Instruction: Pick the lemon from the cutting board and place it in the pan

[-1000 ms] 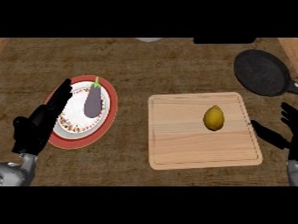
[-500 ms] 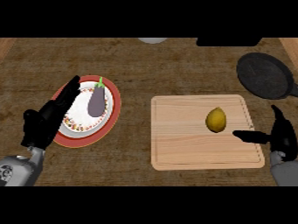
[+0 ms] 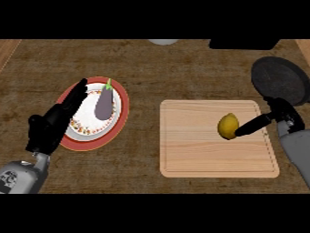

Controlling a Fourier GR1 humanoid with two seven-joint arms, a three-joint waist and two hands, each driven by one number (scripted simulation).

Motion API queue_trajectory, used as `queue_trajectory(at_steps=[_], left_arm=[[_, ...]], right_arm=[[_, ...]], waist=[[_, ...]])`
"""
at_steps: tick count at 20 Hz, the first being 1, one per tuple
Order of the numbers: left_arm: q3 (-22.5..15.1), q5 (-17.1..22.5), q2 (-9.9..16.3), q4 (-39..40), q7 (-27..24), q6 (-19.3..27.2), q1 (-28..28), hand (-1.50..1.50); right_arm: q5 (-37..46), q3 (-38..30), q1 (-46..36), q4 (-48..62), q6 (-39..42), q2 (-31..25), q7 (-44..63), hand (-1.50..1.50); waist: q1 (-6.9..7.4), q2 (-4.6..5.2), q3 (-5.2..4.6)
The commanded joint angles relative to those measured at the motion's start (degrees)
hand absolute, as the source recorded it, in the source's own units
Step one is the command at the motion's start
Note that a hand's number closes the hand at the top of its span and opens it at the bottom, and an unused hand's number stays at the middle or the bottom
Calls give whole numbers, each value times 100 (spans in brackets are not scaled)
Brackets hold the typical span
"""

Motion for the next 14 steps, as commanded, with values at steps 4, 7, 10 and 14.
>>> queue_trajectory(at_steps=[4, 7, 10, 14], left_arm=[[128, 46, 84, -208, 318, -89, -41, 0], [70, -61, -44, -198, -2, -73, 194, 0], [309, 14, 54, 173, 7, -262, -48, 0], [228, -90, -17, -199, 182, -159, 102, 0]], right_arm=[[-926, -69, -1125, 668, 1327, 280, 1436, -150], [-795, 52, -1333, 1351, 1261, 404, 1311, -150], [-667, 266, -1536, 1384, 1106, 632, 1621, -150], [-622, 343, -1529, 1662, 1153, 592, 1532, -150]], waist=[[-6, -17, 11], [11, 4, 11], [-80, 0, 8], [-80, -17, 13]])
